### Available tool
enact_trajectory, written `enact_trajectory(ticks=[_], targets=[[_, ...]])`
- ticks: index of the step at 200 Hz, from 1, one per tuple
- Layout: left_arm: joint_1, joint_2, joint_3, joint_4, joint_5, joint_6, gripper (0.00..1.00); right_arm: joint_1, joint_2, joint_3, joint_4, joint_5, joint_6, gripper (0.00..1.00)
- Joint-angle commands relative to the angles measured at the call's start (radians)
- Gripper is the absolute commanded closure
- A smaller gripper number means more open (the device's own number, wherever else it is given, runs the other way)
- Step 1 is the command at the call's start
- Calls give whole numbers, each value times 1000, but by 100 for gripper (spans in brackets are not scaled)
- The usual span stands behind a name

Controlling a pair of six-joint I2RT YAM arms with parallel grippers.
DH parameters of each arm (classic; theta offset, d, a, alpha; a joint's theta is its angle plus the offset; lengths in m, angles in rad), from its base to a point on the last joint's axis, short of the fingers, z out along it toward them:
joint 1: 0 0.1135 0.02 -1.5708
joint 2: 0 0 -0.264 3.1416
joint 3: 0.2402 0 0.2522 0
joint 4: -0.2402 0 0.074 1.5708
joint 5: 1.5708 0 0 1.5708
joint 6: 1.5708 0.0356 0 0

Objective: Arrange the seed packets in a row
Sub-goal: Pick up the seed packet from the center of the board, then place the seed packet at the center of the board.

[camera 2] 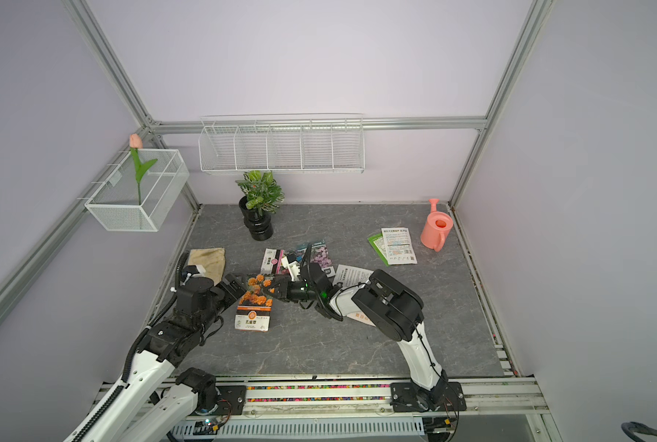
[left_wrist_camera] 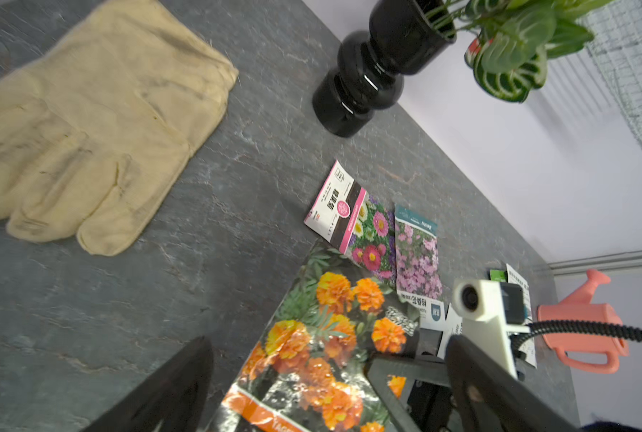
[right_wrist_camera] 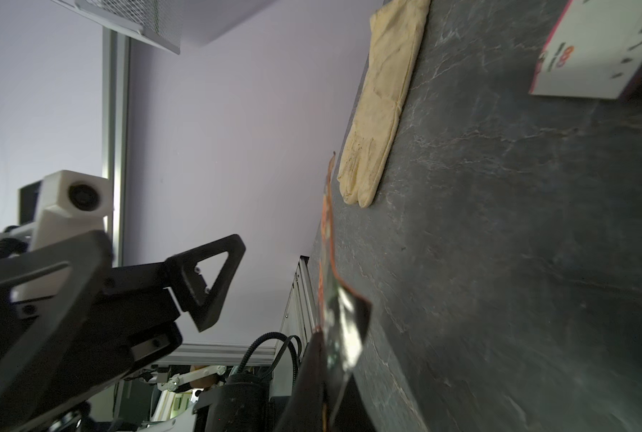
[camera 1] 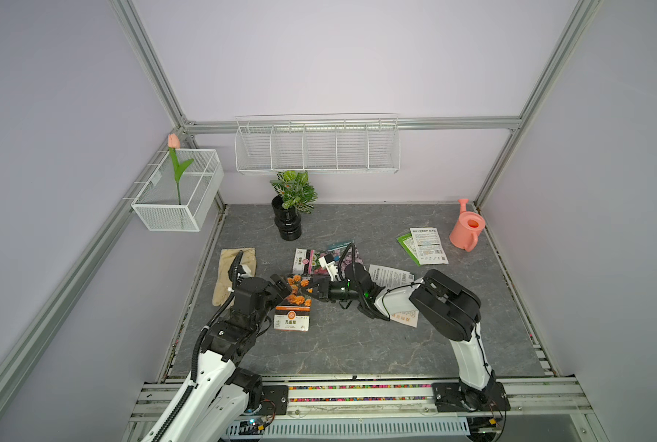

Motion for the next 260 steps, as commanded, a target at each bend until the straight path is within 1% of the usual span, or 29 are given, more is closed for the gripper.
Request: enact_trajectory(ticks=[1,27,70,117,160,218,229,239,260], targets=[[5,5,32,-76,-68,11,1,69,55,85,-108,113,-4,93],[6,13,61,-82,-66,21,1,119,103,164,-203,172,6,93],[7,0,84,-71,-51,41,1,128,139,194,-259,212,15,93],[7,7,72,-48,-36,42,1,128,184,235,-294,209,13,93],[7,-4,78,-69,-38,46,1,126,199,256,-337,207,5,93],[6,-16,68,-67,-37,47,1,123,256,343,-390,156,-6,91],[8,-16,67,-67,-36,47,1,123,261,351,-393,154,-9,87],[7,-16,66,-65,-36,46,1,124,263,356,-400,155,-13,80],[7,-17,60,-59,-32,46,1,123,255,356,-411,159,-23,57]])
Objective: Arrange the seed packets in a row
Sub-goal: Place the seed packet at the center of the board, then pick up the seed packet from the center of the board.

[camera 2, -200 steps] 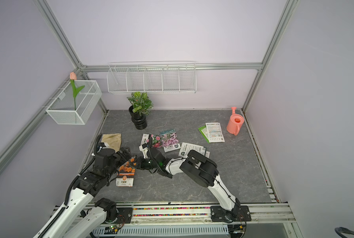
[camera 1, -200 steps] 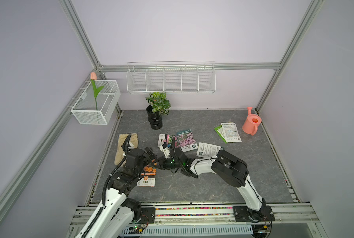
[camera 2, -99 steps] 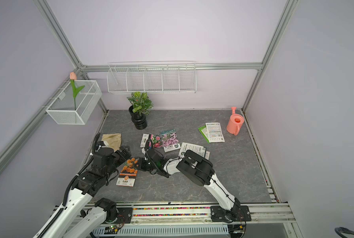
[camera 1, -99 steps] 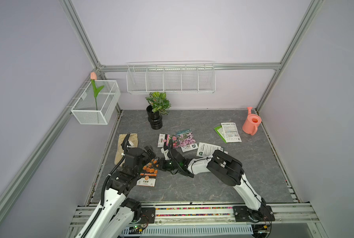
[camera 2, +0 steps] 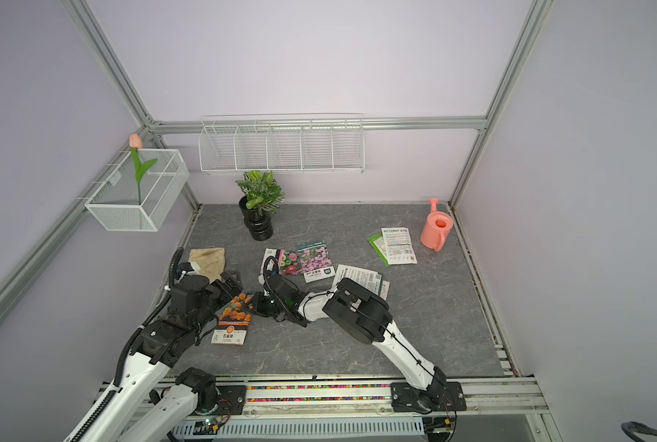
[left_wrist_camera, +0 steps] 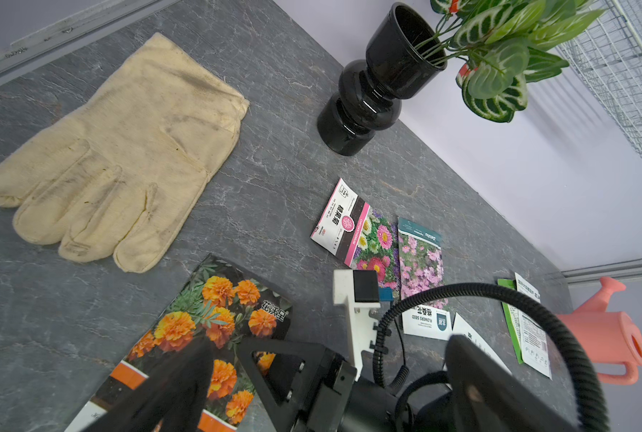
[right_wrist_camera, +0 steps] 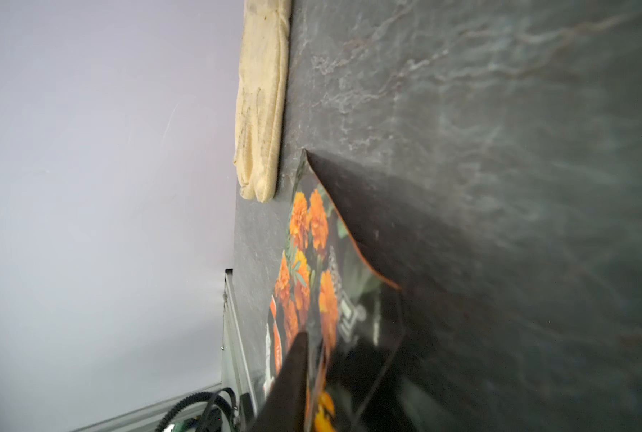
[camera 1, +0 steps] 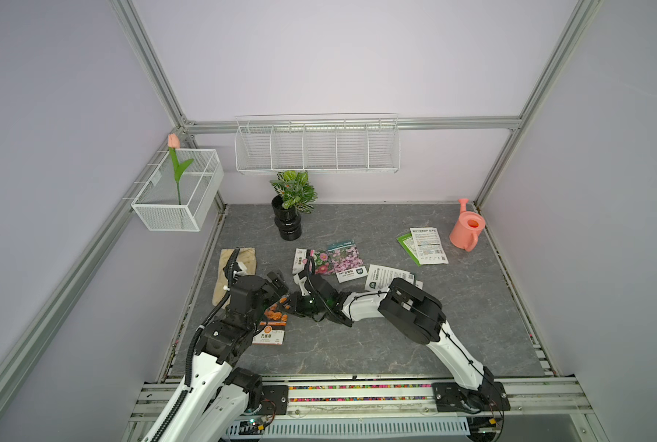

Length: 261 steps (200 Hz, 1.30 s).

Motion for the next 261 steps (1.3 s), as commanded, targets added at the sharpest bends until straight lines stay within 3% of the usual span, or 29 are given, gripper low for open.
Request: enact_trajectory(ticks=[1,6,19,45,65,96,128,156,197,228,261], targets=[[7,-9,2,-4,-4,5,1,-5,8,9,-45,1,-14,56],[6,-9,0,-2,-2,4,1,-5,6,5,-42,3,-17,50],[7,-9,-3,1,1,4,1,-5,-6,-6,-47,6,-23,23],[7,-4,-6,9,6,7,1,-7,-74,-74,-76,61,-42,0],[6,10,-10,27,19,9,1,-6,-193,-143,-206,180,-111,12],[7,71,-30,112,75,17,1,-33,-387,-212,-393,333,-249,12],[6,213,-54,291,161,21,1,-177,-499,-286,-468,287,-337,12],[8,414,-69,603,362,53,1,-339,-582,-354,-494,260,-435,12],[5,833,106,793,557,41,0,-553,-480,-246,-556,73,-551,12],[5,1075,194,986,663,-10,0,-595,-404,-178,-552,22,-590,11],[3,1227,300,1007,699,-21,0,-604,-332,-141,-510,-58,-579,8]])
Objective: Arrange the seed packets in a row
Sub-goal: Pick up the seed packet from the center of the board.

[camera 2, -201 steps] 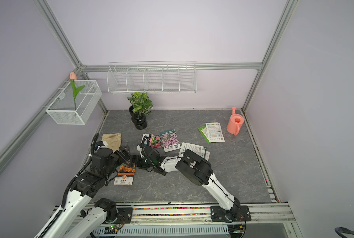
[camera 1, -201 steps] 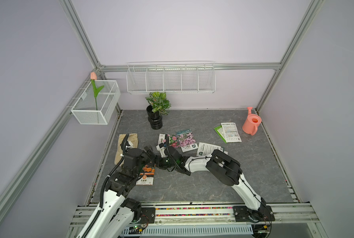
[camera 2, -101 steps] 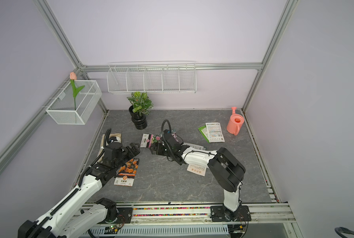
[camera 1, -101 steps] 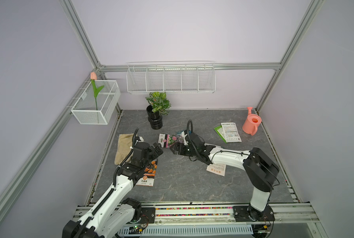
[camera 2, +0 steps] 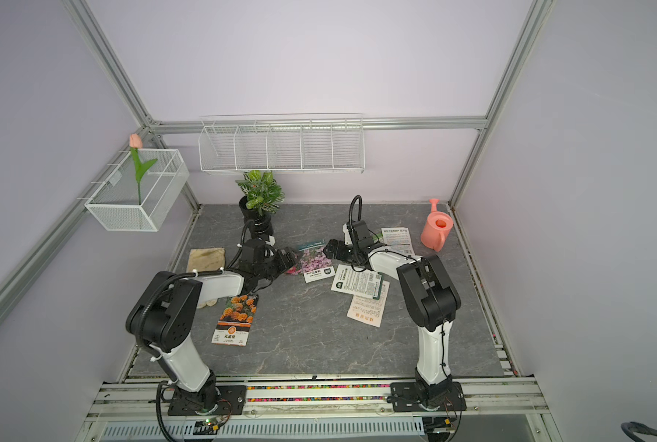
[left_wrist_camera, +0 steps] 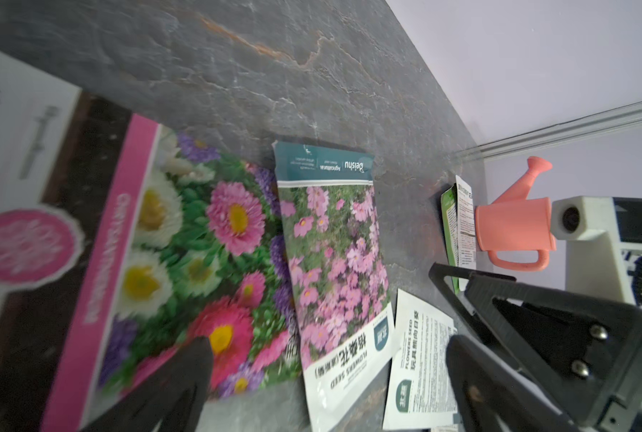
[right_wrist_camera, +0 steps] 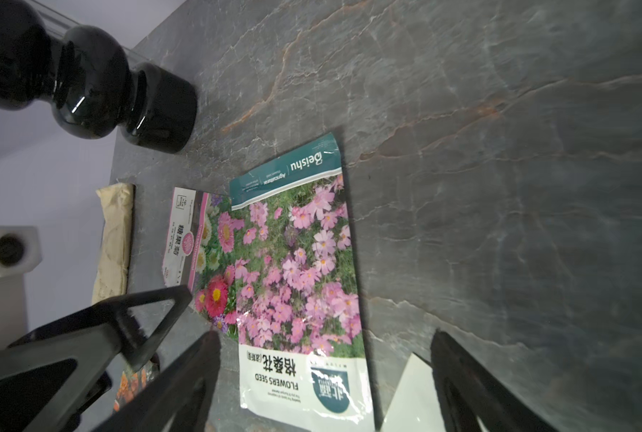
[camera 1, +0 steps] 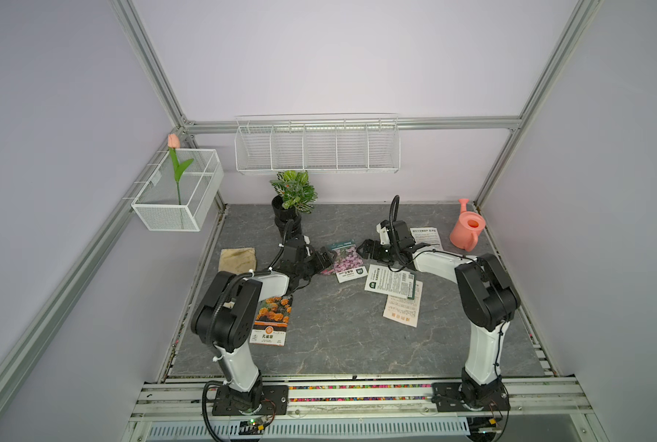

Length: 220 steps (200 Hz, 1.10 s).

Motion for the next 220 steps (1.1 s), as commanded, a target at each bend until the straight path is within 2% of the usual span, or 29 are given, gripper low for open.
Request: enact_trajectory(ticks=[1,21,52,66,95,112,125,137,148,173,190,204,220], targets=[[3,65,76,84,64,-22,0,-2,39,22,22,-97,-26,7],[2,123,127,30,57,-21,0,-3,64,21,44,-115,-16,6],[-8,210,163,64,88,-62,3,-4,111,16,89,-159,16,2],[-20,239,182,75,103,-76,5,-4,125,9,120,-179,37,0],[-41,259,204,93,126,-93,16,-4,118,-12,157,-192,53,4],[-47,255,207,100,142,-100,32,-9,102,-25,168,-193,55,4],[-47,251,202,122,156,-108,51,-13,90,-40,177,-187,58,4],[-47,245,199,137,164,-114,71,-19,77,-58,193,-183,62,4],[-48,241,202,141,167,-118,100,-27,63,-76,207,-178,69,4],[-49,251,218,167,189,-141,100,-43,5,-124,212,-151,89,4],[-58,239,197,262,169,-178,100,-39,-104,-213,231,-61,103,0],[-77,204,166,328,94,-191,100,-35,-194,-304,294,-20,163,2],[-111,157,99,438,-39,-190,100,-26,-246,-438,499,-42,311,3]])
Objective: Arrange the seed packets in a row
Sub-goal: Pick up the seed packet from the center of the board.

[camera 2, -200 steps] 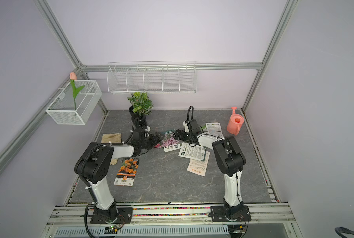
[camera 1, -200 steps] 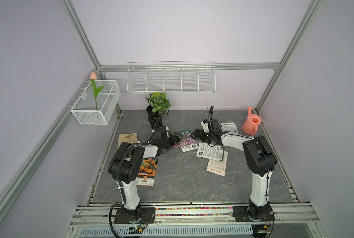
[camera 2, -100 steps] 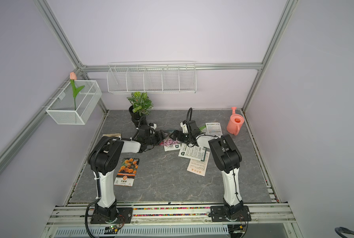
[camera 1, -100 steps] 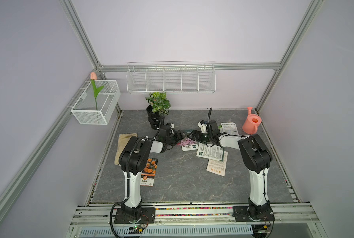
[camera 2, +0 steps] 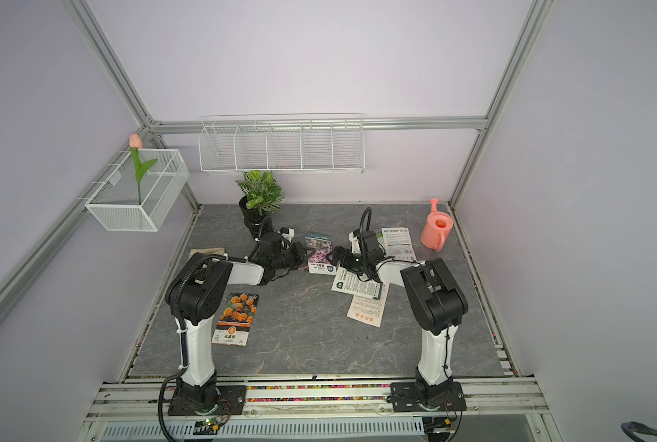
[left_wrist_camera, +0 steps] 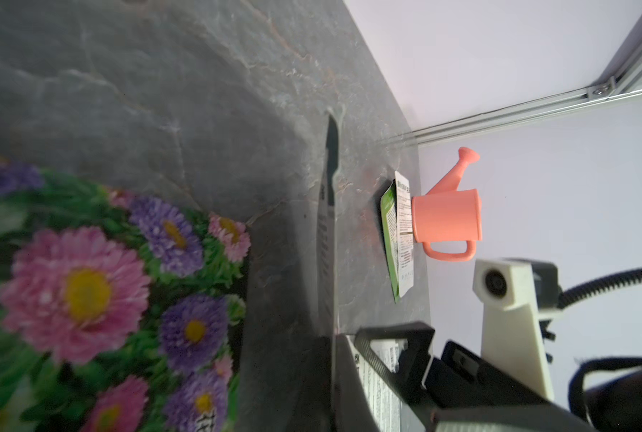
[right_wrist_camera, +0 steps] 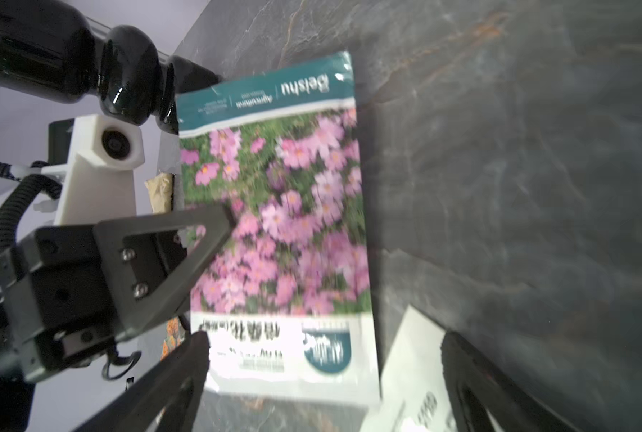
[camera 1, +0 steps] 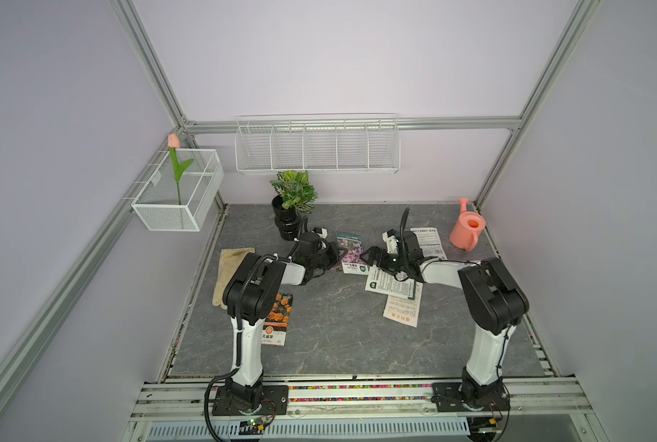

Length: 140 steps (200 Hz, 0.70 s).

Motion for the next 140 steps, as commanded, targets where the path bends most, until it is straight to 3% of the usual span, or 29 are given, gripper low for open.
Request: enact_trajectory(ticks=[1,33,59,99,124,140], targets=[[-49,-76,-76,205,-165,-35,100,14,-101,-141,246,36,192,3],[-107,-117,-155,393,-350,-49,100,109,-108,-286,601,82,415,3],[-170,-174,-247,507,-514,-48,100,179,-93,-293,677,160,452,3],[-234,-259,-326,593,-609,-48,100,217,-75,-340,896,266,518,0],[-241,-314,-386,622,-667,-61,100,219,-70,-362,1009,299,548,7],[-244,-345,-388,604,-656,-45,100,221,-50,-362,1095,303,576,18]])
